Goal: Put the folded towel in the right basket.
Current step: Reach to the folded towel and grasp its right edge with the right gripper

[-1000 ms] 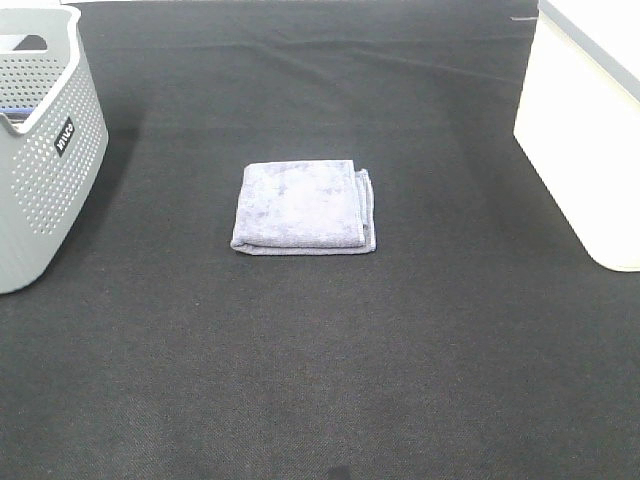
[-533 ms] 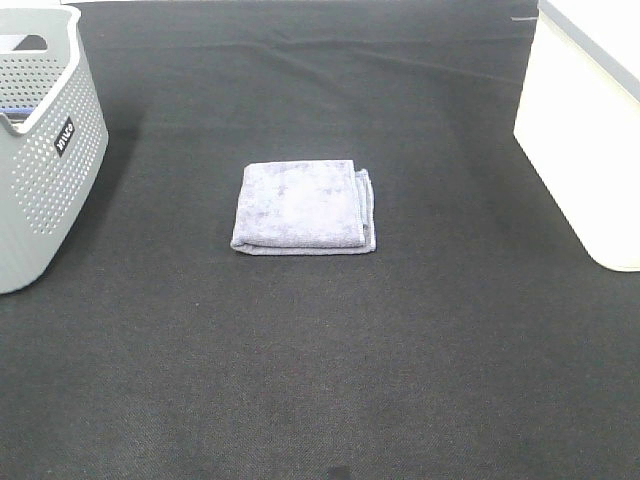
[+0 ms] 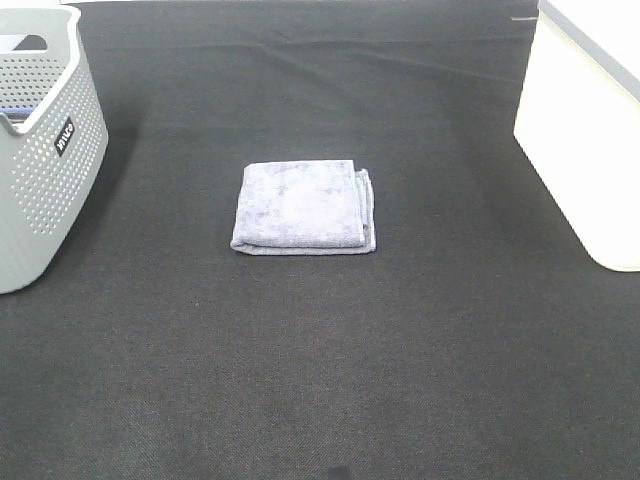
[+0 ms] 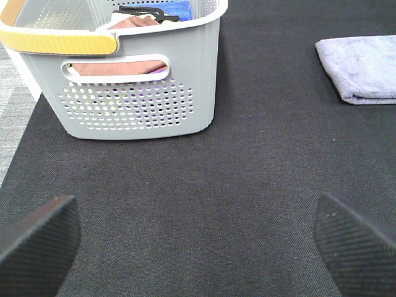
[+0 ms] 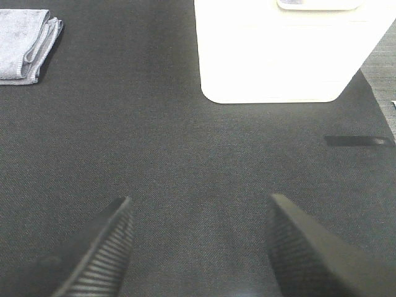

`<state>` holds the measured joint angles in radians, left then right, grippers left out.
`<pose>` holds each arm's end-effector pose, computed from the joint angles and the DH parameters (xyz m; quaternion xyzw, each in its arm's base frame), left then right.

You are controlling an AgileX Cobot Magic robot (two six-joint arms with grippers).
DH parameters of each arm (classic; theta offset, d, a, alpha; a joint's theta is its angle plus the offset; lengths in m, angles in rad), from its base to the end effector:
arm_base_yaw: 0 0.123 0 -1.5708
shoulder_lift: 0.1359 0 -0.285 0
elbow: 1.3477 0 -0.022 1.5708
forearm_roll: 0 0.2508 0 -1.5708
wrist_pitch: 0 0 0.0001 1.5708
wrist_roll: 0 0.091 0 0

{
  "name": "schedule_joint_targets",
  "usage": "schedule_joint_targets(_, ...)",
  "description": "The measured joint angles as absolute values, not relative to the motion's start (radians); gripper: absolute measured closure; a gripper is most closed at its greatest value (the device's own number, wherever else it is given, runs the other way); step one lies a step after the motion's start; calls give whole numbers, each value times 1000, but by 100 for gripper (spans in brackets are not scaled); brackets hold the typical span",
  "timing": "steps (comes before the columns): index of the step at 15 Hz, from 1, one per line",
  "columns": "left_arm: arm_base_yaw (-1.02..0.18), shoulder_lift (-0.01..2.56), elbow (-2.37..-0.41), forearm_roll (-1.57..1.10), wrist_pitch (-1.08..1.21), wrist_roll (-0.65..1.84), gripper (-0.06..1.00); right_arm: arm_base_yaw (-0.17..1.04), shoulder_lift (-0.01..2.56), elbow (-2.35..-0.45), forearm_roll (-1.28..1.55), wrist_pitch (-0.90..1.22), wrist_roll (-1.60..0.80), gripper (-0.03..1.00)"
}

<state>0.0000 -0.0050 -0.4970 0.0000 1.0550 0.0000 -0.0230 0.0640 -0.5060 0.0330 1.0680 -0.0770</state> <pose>-0.0050 0.0000 0.2769 0.0000 0.8512 0.0000 0.5248 0.0042 0.0025 0.2785 -0.0237 0.8694 -0.0082 0.4935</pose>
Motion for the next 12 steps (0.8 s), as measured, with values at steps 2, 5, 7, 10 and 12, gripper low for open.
schedule_joint_targets(2, 0, -5, -497, 0, 1055, 0, -3, -23, 64, -506, 33, 1068, -77, 37)
schedule_joint_targets(5, 0, -5, -497, 0, 1055, 0, -3, -23, 64, -506, 33, 1068, -77, 37)
schedule_joint_targets(7, 0, -5, -497, 0, 1055, 0, -3, -23, 64, -506, 33, 1068, -77, 37)
schedule_joint_targets(10, 0, -5, -497, 0, 1055, 0, -3, -23, 66, -510, 35, 1060, -77, 37)
schedule_joint_targets(12, 0, -5, -497, 0, 1055, 0, -3, -23, 118, -540, 45, 972, -77, 37)
